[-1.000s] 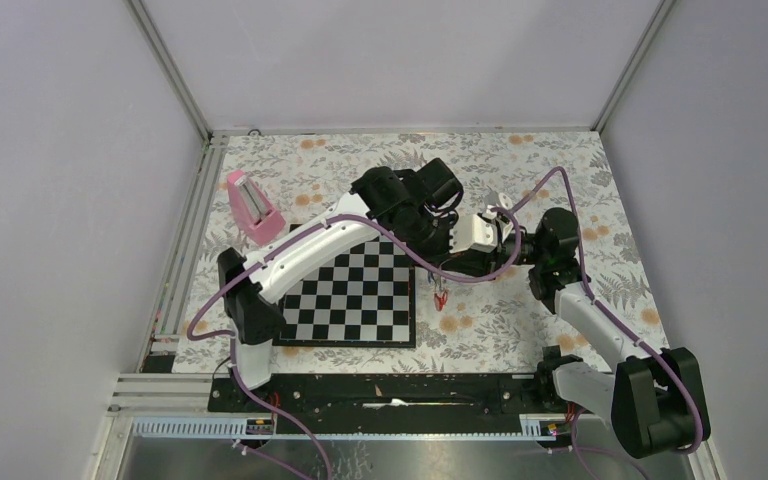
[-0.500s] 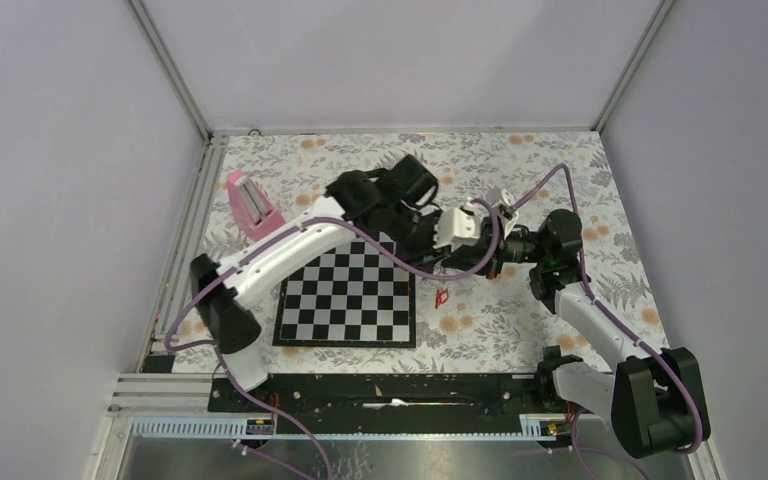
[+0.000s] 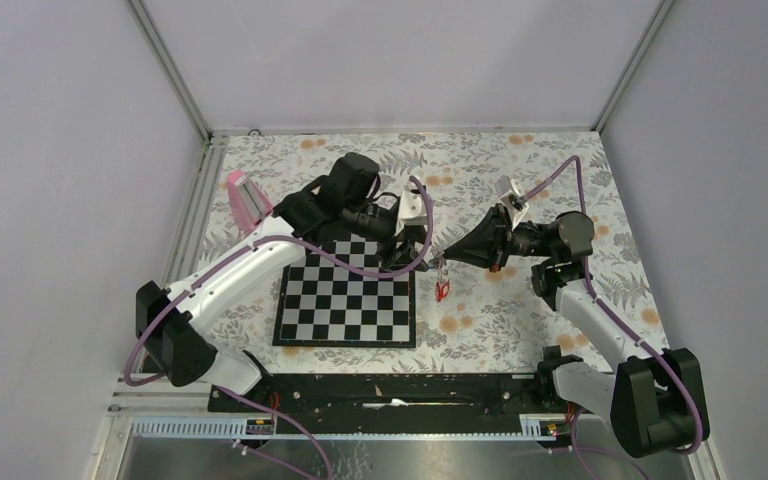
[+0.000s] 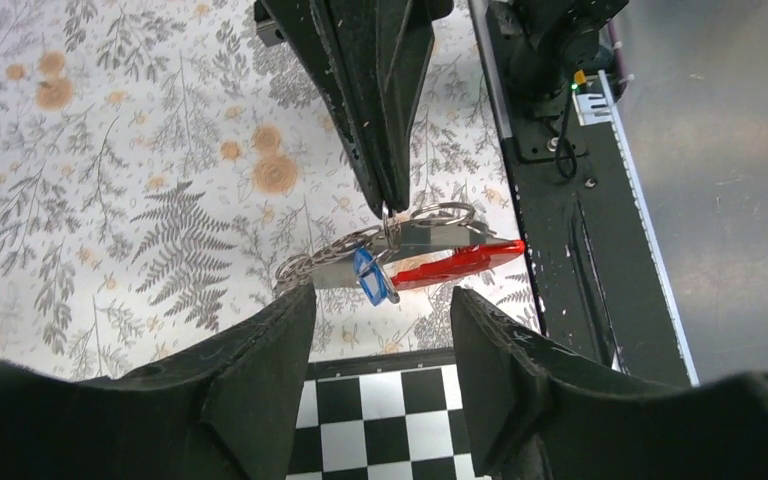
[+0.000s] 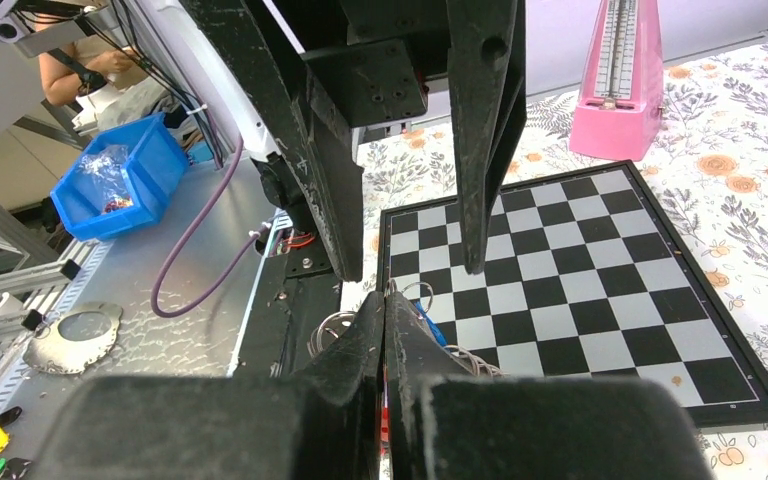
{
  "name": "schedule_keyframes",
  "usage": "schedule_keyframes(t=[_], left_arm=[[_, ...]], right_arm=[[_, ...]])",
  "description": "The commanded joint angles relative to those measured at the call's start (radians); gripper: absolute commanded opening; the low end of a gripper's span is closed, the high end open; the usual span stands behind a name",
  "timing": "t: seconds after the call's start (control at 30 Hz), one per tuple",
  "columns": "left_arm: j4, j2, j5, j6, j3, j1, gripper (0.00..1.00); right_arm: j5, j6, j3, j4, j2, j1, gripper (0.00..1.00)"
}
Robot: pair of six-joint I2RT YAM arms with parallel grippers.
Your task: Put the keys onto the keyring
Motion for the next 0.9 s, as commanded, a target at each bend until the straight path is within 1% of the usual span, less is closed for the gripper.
schedule_keyframes(t=[0.0,0.1,0.2,0.4,0.63,0.8,0.87], left_arm=[[0.167,-0.014,0.098,-0.033,-0.031,0.003,0.56],[0.174,-0.006,0.098,-0.026,-0.028,0.005,0.5],[0.174,0.001,0.114,-0.023,-0.028,0.01,0.39],[0.171,0.018,0.135,-0.012,-0.03,0.012,0.27],[0.162,0.045,0.155,0.003,-0.031,0.012,0.24],[0.148,0.057,0.165,0.018,-0.033,0.012,0.15],[0.148,0.061,0.168,0.02,-0.036,0.012,0.13]], right_arm=[[0.002,0.022,0.03,0.081,-0.008,-0.007,0.0],[-0.001,0.014,0.024,0.068,-0.012,-0.008,0.0],[-0.001,0.003,0.02,0.057,-0.015,-0.01,0.0],[-0.003,-0.001,0.021,0.051,-0.016,-0.01,0.0],[-0.003,0.007,0.026,0.051,-0.017,-0.013,0.0],[-0.005,0.008,0.024,0.051,-0.02,-0.014,0.0],[-0.003,0.007,0.022,0.052,-0.019,-0.014,0.0]])
